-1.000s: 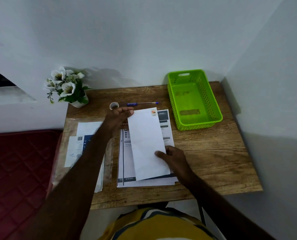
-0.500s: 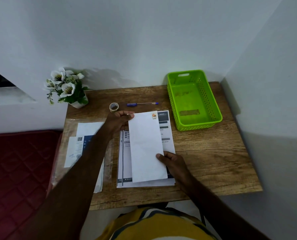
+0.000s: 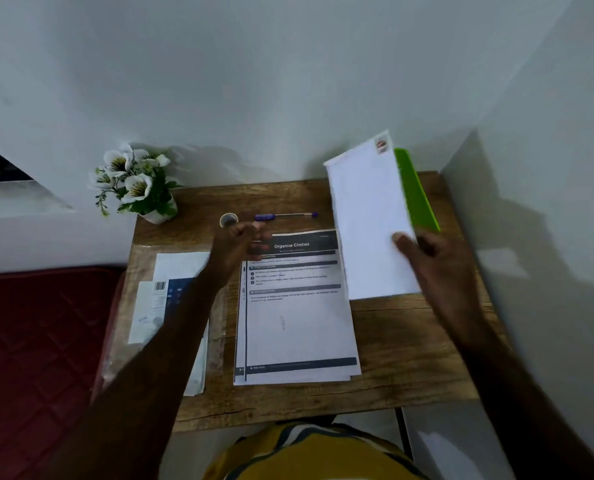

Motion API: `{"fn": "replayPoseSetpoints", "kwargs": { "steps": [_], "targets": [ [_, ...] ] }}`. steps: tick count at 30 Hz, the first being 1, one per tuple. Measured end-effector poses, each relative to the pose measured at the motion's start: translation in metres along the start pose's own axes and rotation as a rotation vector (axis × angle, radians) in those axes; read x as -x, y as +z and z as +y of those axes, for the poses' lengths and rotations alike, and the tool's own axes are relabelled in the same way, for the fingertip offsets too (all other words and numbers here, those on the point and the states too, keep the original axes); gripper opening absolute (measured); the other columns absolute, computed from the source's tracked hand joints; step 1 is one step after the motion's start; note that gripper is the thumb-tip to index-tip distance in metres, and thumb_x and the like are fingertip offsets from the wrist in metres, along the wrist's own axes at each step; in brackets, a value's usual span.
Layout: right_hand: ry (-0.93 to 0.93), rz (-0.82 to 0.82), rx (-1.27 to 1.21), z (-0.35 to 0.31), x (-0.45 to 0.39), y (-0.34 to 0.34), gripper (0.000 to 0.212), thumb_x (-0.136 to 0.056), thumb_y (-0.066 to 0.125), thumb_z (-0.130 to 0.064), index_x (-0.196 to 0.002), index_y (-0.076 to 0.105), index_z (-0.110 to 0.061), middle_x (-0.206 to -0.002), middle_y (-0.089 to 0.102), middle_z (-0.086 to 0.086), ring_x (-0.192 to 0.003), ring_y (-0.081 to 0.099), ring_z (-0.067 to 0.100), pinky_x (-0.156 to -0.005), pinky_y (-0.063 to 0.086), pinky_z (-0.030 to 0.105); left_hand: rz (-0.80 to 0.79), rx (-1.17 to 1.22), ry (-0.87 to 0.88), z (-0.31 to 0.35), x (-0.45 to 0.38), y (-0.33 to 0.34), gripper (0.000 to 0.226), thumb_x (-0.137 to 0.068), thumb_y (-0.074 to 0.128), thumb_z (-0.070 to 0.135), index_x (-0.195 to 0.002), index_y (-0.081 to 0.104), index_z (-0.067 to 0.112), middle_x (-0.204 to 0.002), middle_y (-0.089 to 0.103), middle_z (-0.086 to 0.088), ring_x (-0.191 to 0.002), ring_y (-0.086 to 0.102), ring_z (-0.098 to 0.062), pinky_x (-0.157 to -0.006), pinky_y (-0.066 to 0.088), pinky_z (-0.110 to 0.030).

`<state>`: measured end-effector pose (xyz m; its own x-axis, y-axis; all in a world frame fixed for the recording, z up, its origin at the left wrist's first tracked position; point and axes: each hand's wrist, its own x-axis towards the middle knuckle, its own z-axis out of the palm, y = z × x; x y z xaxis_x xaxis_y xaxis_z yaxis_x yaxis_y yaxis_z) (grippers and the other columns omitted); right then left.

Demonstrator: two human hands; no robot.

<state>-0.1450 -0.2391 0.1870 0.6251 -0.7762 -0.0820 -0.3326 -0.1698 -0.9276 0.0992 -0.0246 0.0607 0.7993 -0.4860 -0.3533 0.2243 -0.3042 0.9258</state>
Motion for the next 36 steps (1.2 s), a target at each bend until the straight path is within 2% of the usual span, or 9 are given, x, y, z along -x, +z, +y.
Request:
{"fn": "replayPoseSetpoints", "kwargs": {
  "steps": [3, 5, 10, 15, 20, 23, 27, 32, 36],
  "targets": [
    [-0.244, 0.229, 0.556, -0.022, -0.02, -0.019, 0.019, -0.094, 0.069, -0.029, -0.1, 0.08, -0.014, -0.077, 0.073, 0.013, -0.074, 0.069, 0.034, -0.06, 0.046, 0.033, -0.009, -0.065, 0.016, -0.009, 0.004, 0.005, 0.028, -0.105, 0.055, 0.031, -0.116, 0.069, 0.009, -0.104, 0.078, -0.007, -0.092, 0.075, -0.026, -0.076, 0.061, -0.04],
    [-0.342, 0.308, 0.85, -0.024, -0.037, -0.011, 0.02, -0.093, 0.067, -0.023, -0.093, 0.077, -0.006, -0.079, 0.069, 0.025, -0.074, 0.066, 0.045, -0.062, 0.048, 0.04, -0.003, -0.12, 0.034, -0.014, 0.006, 0.007, 0.028, -0.105, 0.055, 0.032, -0.113, 0.07, 0.009, -0.101, 0.078, -0.006, -0.09, 0.075, -0.026, -0.076, 0.061, -0.041],
    [-0.307, 0.036, 1.369, 0.007, -0.076, 0.041, 0.021, -0.096, 0.054, -0.009, -0.104, 0.073, -0.01, -0.102, 0.072, 0.011, -0.099, 0.068, 0.035, -0.075, 0.053, 0.037, 0.013, -0.147, 0.039, -0.021, 0.006, 0.015, 0.029, -0.105, 0.055, 0.028, -0.105, 0.072, 0.005, -0.095, 0.078, -0.008, -0.078, 0.072, -0.021, -0.068, 0.059, -0.037],
    [-0.304, -0.069, 1.386, 0.027, -0.089, 0.076, 0.021, -0.099, 0.054, -0.014, -0.111, 0.07, -0.013, -0.112, 0.07, 0.009, -0.11, 0.063, 0.032, -0.082, 0.049, 0.035, 0.035, -0.157, 0.004, -0.022, 0.004, 0.021, 0.025, -0.105, 0.057, 0.024, -0.1, 0.075, 0.007, -0.092, 0.079, -0.006, -0.073, 0.068, -0.013, -0.065, 0.056, -0.029],
    [-0.311, -0.031, 1.294, 0.041, -0.094, 0.081, 0.03, -0.103, 0.048, -0.028, -0.102, 0.072, -0.01, -0.103, 0.071, 0.01, -0.105, 0.063, 0.032, -0.074, 0.048, 0.036, 0.037, -0.189, 0.019, -0.024, 0.006, 0.019, 0.023, -0.105, 0.057, 0.027, -0.1, 0.074, 0.013, -0.093, 0.079, -0.001, -0.078, 0.071, -0.014, -0.068, 0.059, -0.029],
    [-0.403, 0.13, 1.117, 0.046, -0.091, 0.078, 0.039, -0.104, 0.046, -0.031, -0.088, 0.074, -0.01, -0.086, 0.072, 0.009, -0.088, 0.065, 0.032, -0.059, 0.042, 0.032, 0.046, -0.17, 0.037, -0.025, 0.008, 0.018, 0.021, -0.103, 0.06, 0.027, -0.101, 0.075, 0.013, -0.09, 0.079, 0.001, -0.078, 0.072, -0.015, -0.071, 0.06, -0.035],
    [-0.657, 0.416, 0.824, 0.048, -0.058, 0.075, 0.026, -0.098, 0.06, -0.028, -0.078, 0.07, -0.014, -0.071, 0.067, 0.005, -0.067, 0.062, 0.026, -0.048, 0.044, 0.032, 0.141, -0.211, 0.131, -0.028, 0.017, 0.018, 0.013, -0.099, 0.066, 0.029, -0.096, 0.076, 0.022, -0.084, 0.078, 0.005, -0.074, 0.074, -0.015, -0.068, 0.062, -0.032],
    [-0.855, 0.036, 0.709, 0.083, -0.004, 0.102, 0.009, -0.09, 0.07, -0.023, -0.089, 0.075, -0.016, -0.083, 0.073, 0.003, -0.078, 0.066, 0.024, -0.056, 0.048, 0.031, 0.29, -0.544, 0.26, -0.038, 0.022, 0.005, 0.019, -0.097, 0.067, 0.039, -0.11, 0.075, 0.028, -0.101, 0.077, 0.009, -0.085, 0.071, -0.004, -0.076, 0.062, -0.035],
    [-0.777, -0.187, 0.805, 0.094, -0.013, 0.122, 0.036, -0.079, 0.079, -0.016, -0.114, 0.072, -0.009, -0.108, 0.074, 0.009, -0.102, 0.067, 0.03, -0.073, 0.06, 0.038, 0.214, -0.9, 0.358, -0.027, 0.022, -0.001, 0.044, -0.09, 0.075, 0.039, -0.131, 0.065, 0.023, -0.133, 0.067, -0.003, -0.121, 0.061, -0.022, -0.093, 0.051, -0.036]
  ]
}}
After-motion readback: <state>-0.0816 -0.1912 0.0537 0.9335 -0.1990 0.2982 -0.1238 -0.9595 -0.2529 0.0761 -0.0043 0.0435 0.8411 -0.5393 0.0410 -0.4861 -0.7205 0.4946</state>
